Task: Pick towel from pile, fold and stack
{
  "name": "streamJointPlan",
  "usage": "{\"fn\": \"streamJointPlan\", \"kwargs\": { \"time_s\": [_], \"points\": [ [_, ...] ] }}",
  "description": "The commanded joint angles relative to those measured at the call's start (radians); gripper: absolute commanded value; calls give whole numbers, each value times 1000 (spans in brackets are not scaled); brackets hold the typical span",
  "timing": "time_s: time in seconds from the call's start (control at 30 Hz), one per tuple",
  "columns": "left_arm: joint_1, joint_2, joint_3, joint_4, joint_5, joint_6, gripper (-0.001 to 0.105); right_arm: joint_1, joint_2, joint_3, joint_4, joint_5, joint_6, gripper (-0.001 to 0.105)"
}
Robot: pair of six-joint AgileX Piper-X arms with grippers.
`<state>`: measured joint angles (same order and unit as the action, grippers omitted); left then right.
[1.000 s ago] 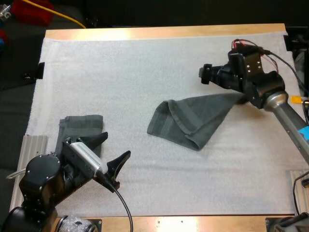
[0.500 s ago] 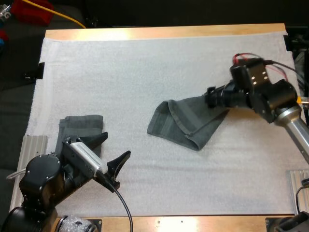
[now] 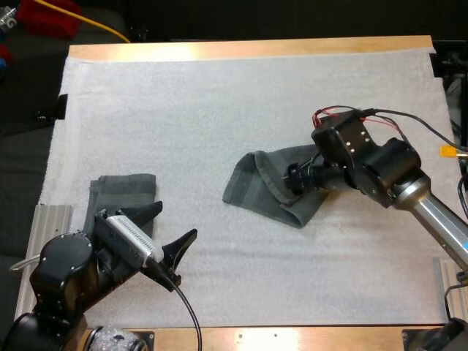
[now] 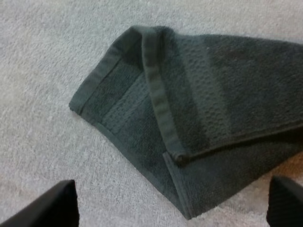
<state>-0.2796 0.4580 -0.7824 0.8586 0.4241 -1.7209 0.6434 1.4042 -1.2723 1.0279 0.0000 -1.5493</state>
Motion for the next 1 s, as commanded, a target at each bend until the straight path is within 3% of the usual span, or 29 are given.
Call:
{"fn": "streamJointPlan", "kwargs": {
  "time_s": [0.0,0.4,0.6,0.97],
  "points": [
    [-5,3,-6,-5,-8,-9,69,1,-10,16,0,0,-21,77],
    [-5,3,-6,-5,-8,-9,69,3,-10,202,-107,0,-43,75],
    [-5,3,-6,-5,-8,-9,69,3,-8,231,-171,-25,-40,48],
    [-5,3,-6,-5,-8,-9,69,3,108,233,-238,-113,49,48]
  ]
}}
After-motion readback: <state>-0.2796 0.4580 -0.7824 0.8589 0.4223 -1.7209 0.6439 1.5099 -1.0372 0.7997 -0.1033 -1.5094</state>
